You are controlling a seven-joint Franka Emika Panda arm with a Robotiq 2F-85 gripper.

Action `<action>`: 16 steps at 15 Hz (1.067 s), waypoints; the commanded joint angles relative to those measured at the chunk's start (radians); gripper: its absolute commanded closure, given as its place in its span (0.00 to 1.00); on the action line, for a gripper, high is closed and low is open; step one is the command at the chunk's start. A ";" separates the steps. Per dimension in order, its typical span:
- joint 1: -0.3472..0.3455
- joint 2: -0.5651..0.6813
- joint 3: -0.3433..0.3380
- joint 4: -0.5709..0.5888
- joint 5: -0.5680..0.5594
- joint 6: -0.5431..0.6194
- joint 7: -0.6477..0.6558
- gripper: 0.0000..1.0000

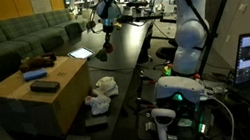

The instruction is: Switch all the objects from the box and the table

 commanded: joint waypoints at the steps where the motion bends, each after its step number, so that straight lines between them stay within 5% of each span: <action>1: -0.024 0.062 -0.003 -0.035 0.054 0.098 -0.035 0.91; 16: -0.059 0.431 -0.017 0.048 -0.077 0.456 0.177 0.90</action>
